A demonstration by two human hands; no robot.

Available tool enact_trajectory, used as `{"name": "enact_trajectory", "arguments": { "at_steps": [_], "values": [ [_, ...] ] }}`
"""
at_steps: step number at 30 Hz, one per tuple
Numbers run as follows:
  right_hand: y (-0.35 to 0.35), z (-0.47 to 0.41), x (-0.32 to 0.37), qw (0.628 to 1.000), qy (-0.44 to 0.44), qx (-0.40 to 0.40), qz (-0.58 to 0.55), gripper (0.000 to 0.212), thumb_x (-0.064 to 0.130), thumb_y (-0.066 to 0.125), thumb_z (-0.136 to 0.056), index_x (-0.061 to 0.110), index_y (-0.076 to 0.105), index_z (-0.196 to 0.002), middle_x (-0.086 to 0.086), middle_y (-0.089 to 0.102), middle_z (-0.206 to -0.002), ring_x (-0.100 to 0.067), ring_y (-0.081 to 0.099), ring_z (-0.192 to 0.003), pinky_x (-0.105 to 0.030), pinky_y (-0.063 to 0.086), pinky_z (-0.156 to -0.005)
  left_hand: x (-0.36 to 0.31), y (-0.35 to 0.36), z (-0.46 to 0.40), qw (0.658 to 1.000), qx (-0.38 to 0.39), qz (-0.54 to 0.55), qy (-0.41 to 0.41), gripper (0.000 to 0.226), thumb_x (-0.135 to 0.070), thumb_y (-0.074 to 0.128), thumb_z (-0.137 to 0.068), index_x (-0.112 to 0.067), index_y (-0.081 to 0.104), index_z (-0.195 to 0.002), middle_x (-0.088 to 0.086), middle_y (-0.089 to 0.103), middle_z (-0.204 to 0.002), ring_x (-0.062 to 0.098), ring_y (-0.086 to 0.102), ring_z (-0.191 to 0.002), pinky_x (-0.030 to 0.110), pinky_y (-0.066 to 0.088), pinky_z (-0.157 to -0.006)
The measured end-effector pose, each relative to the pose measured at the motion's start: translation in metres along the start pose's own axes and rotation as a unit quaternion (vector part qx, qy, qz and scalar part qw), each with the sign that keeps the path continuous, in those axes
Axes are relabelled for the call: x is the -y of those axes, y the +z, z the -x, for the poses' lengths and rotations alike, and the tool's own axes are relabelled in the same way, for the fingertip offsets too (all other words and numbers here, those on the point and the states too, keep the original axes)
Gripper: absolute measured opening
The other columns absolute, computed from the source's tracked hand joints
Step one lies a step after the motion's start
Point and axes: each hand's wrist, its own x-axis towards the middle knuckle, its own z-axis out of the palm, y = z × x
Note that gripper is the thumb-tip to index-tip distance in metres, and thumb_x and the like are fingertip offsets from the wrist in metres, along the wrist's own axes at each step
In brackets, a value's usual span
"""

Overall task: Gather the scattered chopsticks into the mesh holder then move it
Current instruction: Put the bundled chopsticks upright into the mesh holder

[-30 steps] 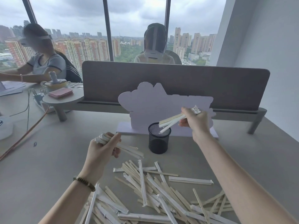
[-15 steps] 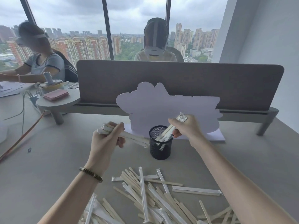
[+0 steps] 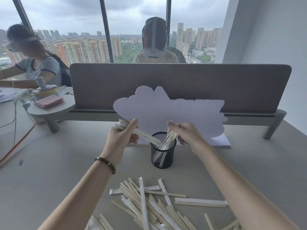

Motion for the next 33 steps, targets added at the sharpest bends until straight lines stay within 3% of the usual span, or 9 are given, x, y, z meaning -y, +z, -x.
{"name": "enact_trajectory", "arguments": {
  "at_steps": [6,14,22,26,30,33],
  "values": [
    [-0.008,0.007,-0.002,0.996,0.005,0.022,-0.090,0.042,0.042,0.078,-0.082,0.004,0.069,-0.098,-0.003,0.061,-0.076,-0.010,0.047,-0.050,-0.021,0.034,-0.044,0.003,0.016,-0.013,0.999,0.030,-0.035,0.002,0.025,-0.026,0.070,-0.091,-0.003,0.066,-0.080,0.003,0.059,-0.056,0.014,0.058,-0.048,0.025,0.054,-0.051],
    [-0.024,0.028,-0.007,0.992,0.020,-0.006,-0.125,0.025,0.037,0.072,-0.089,0.015,0.070,-0.100,-0.006,0.065,-0.096,-0.014,0.059,-0.062,-0.026,0.042,-0.054,0.018,0.031,-0.027,0.990,0.025,-0.135,0.002,0.031,-0.031,0.069,-0.089,-0.006,0.067,-0.070,0.004,0.062,-0.049,0.024,0.058,-0.053,0.036,0.051,-0.061],
    [-0.046,0.055,-0.016,0.989,0.033,-0.031,-0.140,0.028,0.027,0.066,-0.094,0.003,0.070,-0.108,-0.005,0.068,-0.090,-0.015,0.057,-0.061,-0.026,0.039,-0.055,0.011,0.043,-0.033,0.953,0.041,-0.299,0.029,0.036,-0.027,0.063,-0.081,0.006,0.066,-0.066,0.008,0.060,-0.047,0.014,0.046,-0.036,0.017,0.040,-0.043],
    [-0.050,0.061,-0.020,0.987,0.038,-0.040,-0.153,0.024,0.023,0.063,-0.096,0.002,0.071,-0.105,-0.006,0.067,-0.086,-0.014,0.056,-0.059,-0.025,0.037,-0.053,0.015,0.049,-0.032,0.916,0.072,-0.392,0.048,0.041,-0.031,0.064,-0.083,0.001,0.056,-0.059,0.006,0.056,-0.052,0.018,0.048,-0.047,0.027,0.042,-0.046],
    [-0.050,0.063,-0.026,0.985,0.044,-0.039,-0.161,0.019,0.021,0.061,-0.098,0.004,0.071,-0.101,-0.007,0.066,-0.083,-0.014,0.054,-0.058,-0.024,0.036,-0.052,0.021,0.051,-0.028,0.907,0.086,-0.408,0.051,0.042,-0.031,0.069,-0.082,-0.012,0.042,-0.055,-0.001,0.045,-0.051,0.015,0.040,-0.046,0.022,0.032,-0.040],
    [-0.051,0.065,-0.031,0.985,0.048,-0.035,-0.160,0.021,0.020,0.060,-0.099,0.002,0.071,-0.103,-0.007,0.065,-0.083,-0.014,0.054,-0.059,-0.024,0.036,-0.051,0.026,0.047,-0.028,0.917,0.092,-0.382,0.069,0.037,-0.037,0.076,-0.077,-0.008,0.056,-0.066,-0.001,0.054,-0.055,0.015,0.048,-0.051,0.021,0.036,-0.045]
  ]
}}
